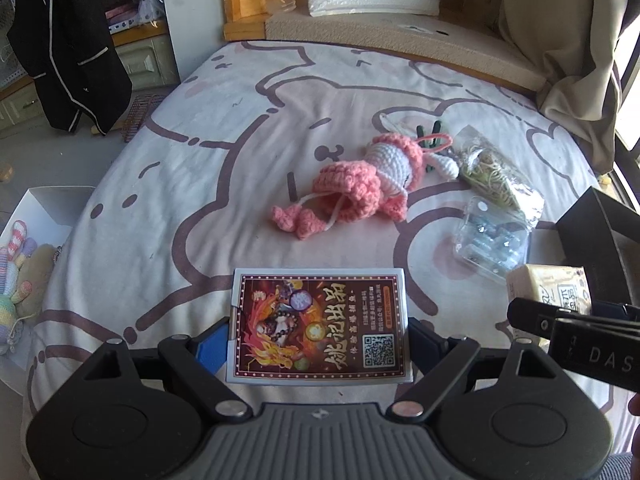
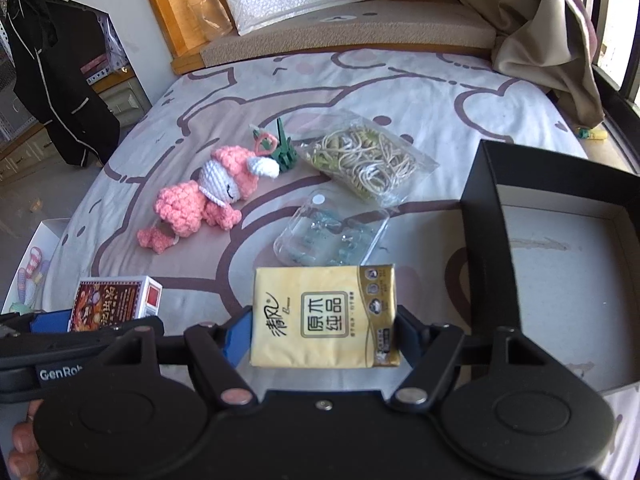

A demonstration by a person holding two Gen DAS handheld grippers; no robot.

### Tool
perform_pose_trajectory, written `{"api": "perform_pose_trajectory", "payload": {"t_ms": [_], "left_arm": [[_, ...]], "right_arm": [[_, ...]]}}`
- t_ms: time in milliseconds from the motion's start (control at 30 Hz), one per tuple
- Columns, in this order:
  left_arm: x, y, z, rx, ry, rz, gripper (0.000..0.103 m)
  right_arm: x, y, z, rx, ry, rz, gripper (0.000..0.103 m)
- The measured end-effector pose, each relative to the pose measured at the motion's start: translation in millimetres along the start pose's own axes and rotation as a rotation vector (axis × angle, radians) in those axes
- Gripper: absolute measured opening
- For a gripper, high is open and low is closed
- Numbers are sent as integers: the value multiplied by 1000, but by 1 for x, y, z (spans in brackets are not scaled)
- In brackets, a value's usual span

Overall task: Organize objects
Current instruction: 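Carry the card box and tissue pack over the black box with both tools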

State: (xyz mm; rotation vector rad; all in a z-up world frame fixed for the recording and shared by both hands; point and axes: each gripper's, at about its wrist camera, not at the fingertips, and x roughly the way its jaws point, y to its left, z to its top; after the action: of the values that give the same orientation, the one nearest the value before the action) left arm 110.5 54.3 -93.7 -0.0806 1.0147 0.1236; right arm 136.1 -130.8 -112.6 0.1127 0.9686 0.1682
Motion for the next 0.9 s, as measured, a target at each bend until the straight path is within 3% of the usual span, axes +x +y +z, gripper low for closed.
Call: {"api": "perform_pose_trajectory", "payload": {"t_ms": [900], "left_arm": [[-96,-15,4,45,-139,-19,88]], "right_arm": [[-105,-16,-3,-36,-151,-66,73]]}}
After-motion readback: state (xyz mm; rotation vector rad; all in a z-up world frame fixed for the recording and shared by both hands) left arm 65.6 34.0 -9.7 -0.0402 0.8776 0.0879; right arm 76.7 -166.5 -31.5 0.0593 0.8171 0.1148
